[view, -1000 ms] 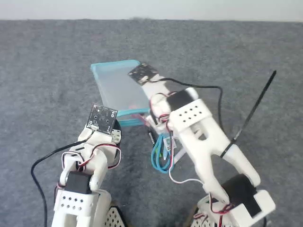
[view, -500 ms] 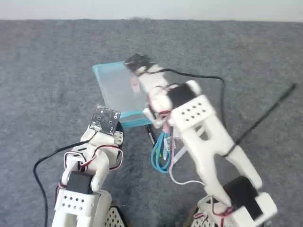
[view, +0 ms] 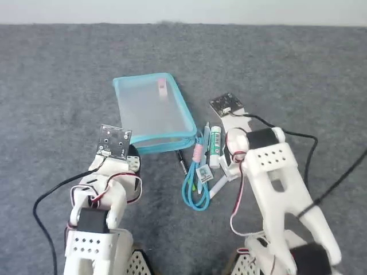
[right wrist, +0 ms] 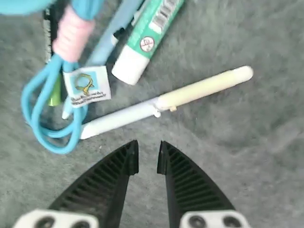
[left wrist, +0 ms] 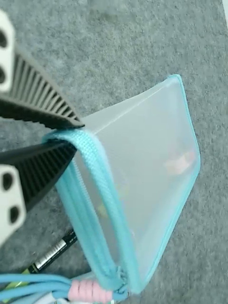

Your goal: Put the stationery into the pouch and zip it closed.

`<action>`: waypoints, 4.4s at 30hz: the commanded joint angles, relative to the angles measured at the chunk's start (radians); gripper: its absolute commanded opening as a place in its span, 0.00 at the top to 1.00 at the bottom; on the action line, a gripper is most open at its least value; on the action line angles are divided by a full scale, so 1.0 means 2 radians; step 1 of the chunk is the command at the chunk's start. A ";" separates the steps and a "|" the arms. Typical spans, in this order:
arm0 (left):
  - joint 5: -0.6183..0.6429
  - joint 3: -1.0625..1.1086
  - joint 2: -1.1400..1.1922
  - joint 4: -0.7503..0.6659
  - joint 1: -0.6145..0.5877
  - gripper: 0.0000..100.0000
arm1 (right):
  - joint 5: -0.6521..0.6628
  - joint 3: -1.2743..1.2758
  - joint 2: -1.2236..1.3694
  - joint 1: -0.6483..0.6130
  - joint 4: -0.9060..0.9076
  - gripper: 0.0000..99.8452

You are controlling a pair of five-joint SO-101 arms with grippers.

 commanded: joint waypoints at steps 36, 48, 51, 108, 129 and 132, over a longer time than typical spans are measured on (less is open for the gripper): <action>-0.002 -0.021 -0.005 -0.014 -0.002 0.99 | -0.244 -0.107 0.249 -0.025 -0.066 0.80; -0.002 -0.021 -0.005 -0.014 -0.002 0.99 | -0.156 -0.151 0.289 0.053 -0.036 1.00; -0.002 -0.021 -0.005 -0.014 -0.002 0.99 | -0.050 -0.163 0.264 0.089 -0.039 0.99; 0.014 0.001 -0.005 -0.053 -0.002 0.99 | 0.073 -0.064 -0.173 -0.031 0.136 0.99; 0.012 0.002 -0.005 -0.051 -0.002 0.99 | 0.101 -0.145 -0.140 -0.142 0.210 0.99; 0.012 0.002 -0.005 -0.051 -0.002 0.99 | 0.103 -0.127 -0.156 -0.142 0.209 0.99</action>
